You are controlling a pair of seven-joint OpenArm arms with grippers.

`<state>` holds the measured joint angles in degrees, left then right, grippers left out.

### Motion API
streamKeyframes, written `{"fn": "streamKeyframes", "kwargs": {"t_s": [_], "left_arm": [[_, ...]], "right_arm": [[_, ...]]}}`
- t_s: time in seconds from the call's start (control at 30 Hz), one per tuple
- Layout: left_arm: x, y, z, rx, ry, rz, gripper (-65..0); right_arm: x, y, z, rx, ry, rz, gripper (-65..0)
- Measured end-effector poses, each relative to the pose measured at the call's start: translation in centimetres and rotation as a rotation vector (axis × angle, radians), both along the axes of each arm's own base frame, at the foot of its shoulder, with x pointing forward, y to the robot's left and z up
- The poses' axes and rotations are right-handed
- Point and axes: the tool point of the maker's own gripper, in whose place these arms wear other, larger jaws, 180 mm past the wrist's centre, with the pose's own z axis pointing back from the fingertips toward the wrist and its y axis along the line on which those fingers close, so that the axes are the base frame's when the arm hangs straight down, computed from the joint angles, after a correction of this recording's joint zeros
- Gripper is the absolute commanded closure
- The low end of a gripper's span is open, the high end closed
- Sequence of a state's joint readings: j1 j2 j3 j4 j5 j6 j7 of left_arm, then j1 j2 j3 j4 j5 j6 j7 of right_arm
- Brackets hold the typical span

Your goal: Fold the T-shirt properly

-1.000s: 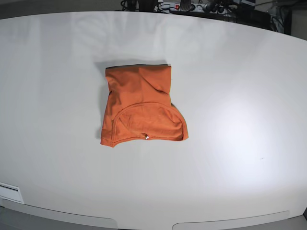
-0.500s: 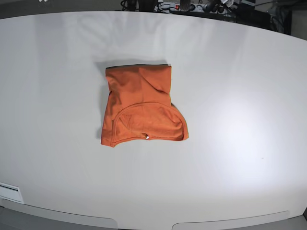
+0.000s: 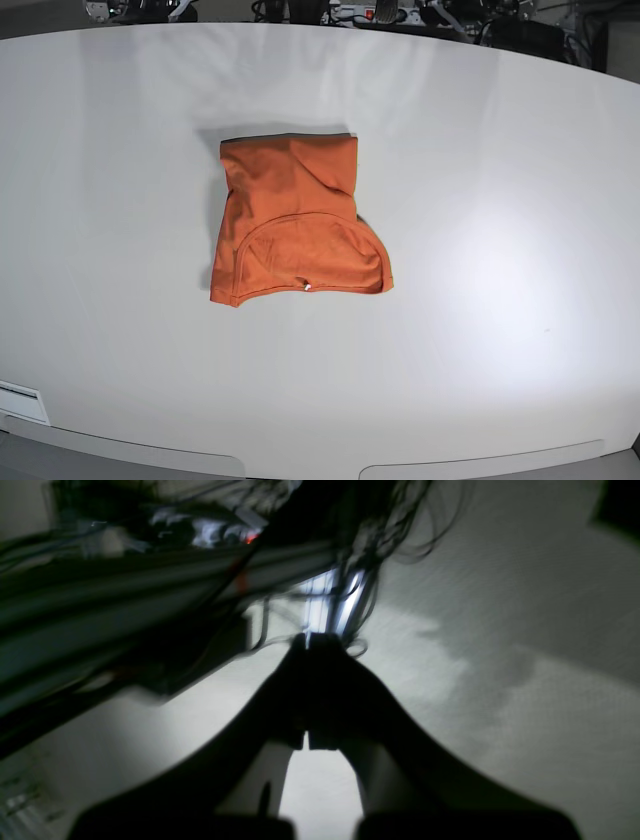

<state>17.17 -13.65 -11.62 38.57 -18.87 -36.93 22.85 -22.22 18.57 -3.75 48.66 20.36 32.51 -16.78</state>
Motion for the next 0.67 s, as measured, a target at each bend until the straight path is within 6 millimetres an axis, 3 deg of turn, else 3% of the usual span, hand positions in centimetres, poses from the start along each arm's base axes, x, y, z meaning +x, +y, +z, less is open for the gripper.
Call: {"fn": "streamKeyframes", "kwargs": {"t_s": [0.1,0.23,0.4,0.5,0.67], "left_arm": [[1.3,0.9,-1.3,0.09,-0.065,0.004,0.0],[0.4,2.4,-3.8,0.367,-0.015,-0.047,0.0],[0.1,-1.4,-4.6,0.397,-0.042,-0.081,0.0],[-0.1,-2.3,-4.8,0.429,-0.077,-0.124,0.0],[-1.3,-2.4,-5.0,0.42,-0.043,-0.093,0.0]], "right_arm": [[0.2,-0.4,-1.9,-0.138,-0.014,0.057,0.0],[0.2,-0.2,-3.5,-0.31,0.005,0.082,0.0],[0.3,4.3,-4.1,-0.26,0.004,0.081,0.0],[-1.1,6.2,-4.5,-0.256,0.03,0.121,0.0],[-2.1,5.3,-4.6,-0.283,0.05,0.13,0.0]]}}
